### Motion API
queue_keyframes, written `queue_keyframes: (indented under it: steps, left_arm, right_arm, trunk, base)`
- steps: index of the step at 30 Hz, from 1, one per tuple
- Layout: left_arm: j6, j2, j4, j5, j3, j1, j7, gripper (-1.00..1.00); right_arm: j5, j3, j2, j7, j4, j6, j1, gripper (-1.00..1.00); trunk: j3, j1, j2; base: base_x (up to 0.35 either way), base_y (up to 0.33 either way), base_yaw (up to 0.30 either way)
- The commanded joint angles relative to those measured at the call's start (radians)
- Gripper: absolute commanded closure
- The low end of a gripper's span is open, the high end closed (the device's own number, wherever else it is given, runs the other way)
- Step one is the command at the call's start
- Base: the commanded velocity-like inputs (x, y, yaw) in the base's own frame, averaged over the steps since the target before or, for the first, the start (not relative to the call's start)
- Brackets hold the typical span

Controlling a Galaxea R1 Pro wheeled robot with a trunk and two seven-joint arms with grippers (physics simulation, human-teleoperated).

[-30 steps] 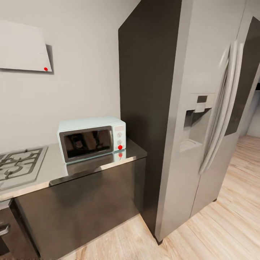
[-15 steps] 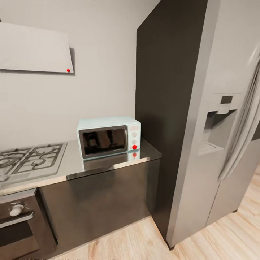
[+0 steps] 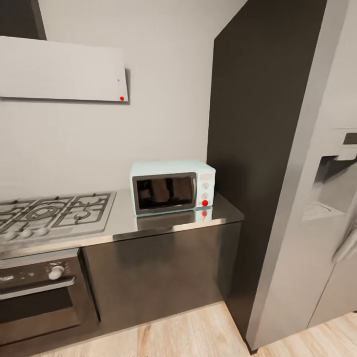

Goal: In the kitchen, take the popcorn bag from the countertop, put it into the microwave, and heat it until the popcorn is cooked so the cooked popcorn ends up inside the bag.

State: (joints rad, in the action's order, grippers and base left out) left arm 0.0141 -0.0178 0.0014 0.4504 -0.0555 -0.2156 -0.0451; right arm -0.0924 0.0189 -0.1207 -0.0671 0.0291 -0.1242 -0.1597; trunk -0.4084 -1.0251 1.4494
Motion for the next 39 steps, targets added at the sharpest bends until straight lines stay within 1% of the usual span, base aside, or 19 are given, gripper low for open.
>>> queue_keyframes:
  steps: [1,24,39]
  left_arm:
    - [0.001,0.0,0.0,0.01,-0.006,-0.001,-0.003,-1.0]
    - [0.001,-0.001,0.0,0.01,-0.006,-0.001,-0.003,-1.0]
    - [0.001,-0.001,0.0,0.01,-0.006,-0.001,-0.003,-1.0]
  right_arm:
    - [-0.009,0.001,0.0,0.0,0.003,-0.006,-0.001,-1.0]
    - [-0.01,0.001,0.0,0.0,0.003,-0.011,-0.001,-1.0]
    - [-0.01,0.001,-0.001,0.0,0.003,-0.012,-0.001,-1.0]
  trunk:
    - [-0.001,0.0,0.001]
    - [-0.001,0.0,0.001]
    - [-0.001,0.0,0.001]
  base:
    - [0.0,0.0,0.268]
    - [0.0,0.0,0.265]
    - [0.0,0.0,0.015]
